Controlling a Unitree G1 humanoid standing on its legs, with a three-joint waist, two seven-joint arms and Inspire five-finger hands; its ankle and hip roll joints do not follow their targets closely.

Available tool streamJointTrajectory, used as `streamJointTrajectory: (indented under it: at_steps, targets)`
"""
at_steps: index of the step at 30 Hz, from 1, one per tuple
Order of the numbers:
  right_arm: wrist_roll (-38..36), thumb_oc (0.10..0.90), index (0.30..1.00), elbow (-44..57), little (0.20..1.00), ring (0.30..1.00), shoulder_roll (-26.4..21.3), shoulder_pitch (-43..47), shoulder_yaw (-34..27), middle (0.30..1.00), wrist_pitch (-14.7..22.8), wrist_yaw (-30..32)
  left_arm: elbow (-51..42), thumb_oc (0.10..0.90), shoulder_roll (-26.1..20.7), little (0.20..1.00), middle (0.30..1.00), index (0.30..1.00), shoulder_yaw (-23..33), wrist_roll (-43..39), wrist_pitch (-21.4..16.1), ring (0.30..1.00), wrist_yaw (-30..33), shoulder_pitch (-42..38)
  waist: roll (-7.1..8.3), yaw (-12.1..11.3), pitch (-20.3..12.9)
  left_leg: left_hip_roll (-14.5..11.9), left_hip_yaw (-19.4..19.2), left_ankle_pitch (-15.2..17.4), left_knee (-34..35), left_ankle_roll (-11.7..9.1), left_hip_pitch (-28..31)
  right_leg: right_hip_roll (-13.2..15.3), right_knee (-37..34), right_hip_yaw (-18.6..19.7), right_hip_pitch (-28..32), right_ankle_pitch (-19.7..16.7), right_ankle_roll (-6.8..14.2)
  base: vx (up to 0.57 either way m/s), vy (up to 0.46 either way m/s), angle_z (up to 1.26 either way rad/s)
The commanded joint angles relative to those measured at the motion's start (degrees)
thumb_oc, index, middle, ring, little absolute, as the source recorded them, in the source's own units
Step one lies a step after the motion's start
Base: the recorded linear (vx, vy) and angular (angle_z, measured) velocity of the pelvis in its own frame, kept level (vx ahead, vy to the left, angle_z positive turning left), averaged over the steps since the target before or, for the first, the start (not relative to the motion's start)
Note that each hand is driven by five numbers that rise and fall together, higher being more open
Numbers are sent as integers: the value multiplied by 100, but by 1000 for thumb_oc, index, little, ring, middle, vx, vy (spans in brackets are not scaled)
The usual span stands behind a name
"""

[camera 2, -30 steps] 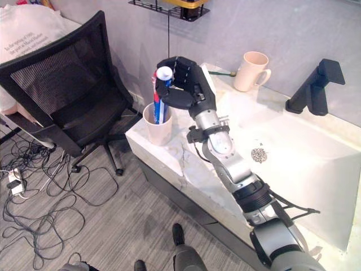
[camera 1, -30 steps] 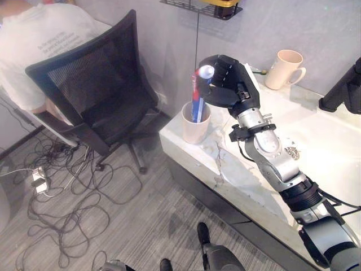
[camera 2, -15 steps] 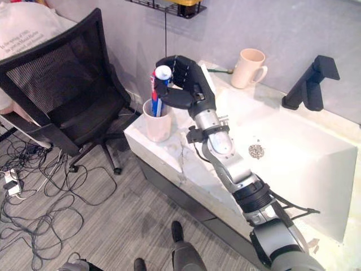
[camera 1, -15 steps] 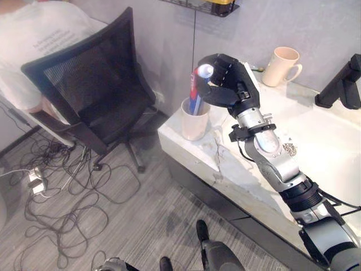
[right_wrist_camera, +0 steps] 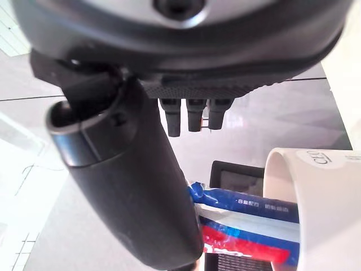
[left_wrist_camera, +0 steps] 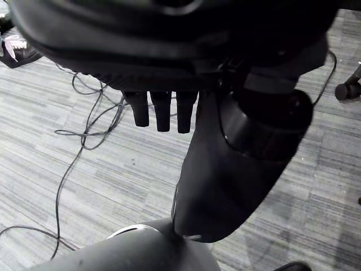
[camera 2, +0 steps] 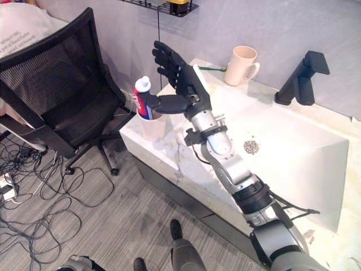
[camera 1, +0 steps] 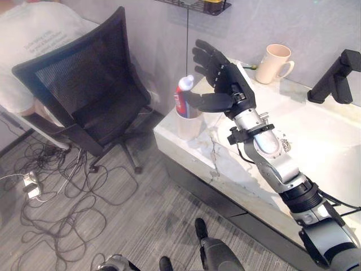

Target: Organize the bathroom.

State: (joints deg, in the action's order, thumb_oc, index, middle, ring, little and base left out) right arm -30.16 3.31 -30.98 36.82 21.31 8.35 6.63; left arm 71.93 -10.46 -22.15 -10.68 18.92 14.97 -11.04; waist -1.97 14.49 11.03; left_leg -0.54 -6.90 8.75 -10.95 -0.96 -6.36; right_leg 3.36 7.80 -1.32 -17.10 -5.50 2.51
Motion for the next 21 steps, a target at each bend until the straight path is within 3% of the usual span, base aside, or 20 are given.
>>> streamJointTrajectory:
  at_steps: [1,21]
  targets:
    - [-207,800,900,1001,900,900,512,450,-480,900,899,-34,241,800,-216,900,900,900,-86,-57,228,900,121,313,407,123,-442,39,-388,264,-1053,233,-725,270,242,967,192,536,675,0,0,0]
    - [-86,800,900,977,900,900,493,293,-269,900,581,-286,68,800,-242,900,900,900,-234,-34,150,900,107,167,313,287,-252,45,-455,348,-1298,275,-954,260,332,1025,17,532,642,-35,30,-3]
